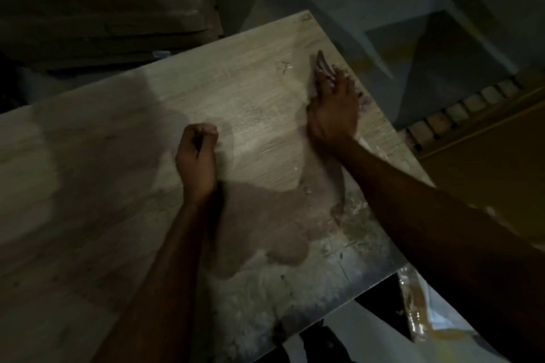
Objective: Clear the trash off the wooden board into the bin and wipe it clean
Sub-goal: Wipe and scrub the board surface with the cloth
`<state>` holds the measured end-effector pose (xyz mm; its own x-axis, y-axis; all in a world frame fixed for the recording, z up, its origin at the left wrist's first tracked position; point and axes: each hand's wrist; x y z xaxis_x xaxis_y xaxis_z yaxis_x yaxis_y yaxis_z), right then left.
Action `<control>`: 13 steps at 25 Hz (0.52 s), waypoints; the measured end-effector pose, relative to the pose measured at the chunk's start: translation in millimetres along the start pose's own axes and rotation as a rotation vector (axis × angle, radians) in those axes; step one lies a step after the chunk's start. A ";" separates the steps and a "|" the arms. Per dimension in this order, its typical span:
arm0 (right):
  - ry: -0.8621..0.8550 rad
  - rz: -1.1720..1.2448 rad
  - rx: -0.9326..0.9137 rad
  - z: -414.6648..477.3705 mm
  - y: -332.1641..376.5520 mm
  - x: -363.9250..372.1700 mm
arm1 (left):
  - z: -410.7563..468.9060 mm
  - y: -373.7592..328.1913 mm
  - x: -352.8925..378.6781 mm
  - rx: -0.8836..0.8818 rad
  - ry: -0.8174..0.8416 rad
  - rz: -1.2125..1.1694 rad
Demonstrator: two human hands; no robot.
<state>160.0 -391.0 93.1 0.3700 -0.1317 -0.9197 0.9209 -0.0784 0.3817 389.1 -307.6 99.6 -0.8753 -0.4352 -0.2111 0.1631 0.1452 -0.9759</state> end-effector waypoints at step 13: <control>0.259 0.003 -0.664 -179.1 6.1 -6.7 | -39.0 16.5 -8.2 0.236 0.240 0.469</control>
<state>185.0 -213.6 85.1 0.3143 0.1143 -0.9424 0.7691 0.5513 0.3233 381.2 -267.0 87.4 -0.7590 -0.1541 -0.6326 0.6318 0.0600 -0.7728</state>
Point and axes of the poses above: each hand's wrist, its own z-axis towards the middle knuckle, its own x-axis out of the palm, y = z × x, and after that the axes turned 4 degrees about z, right-handed
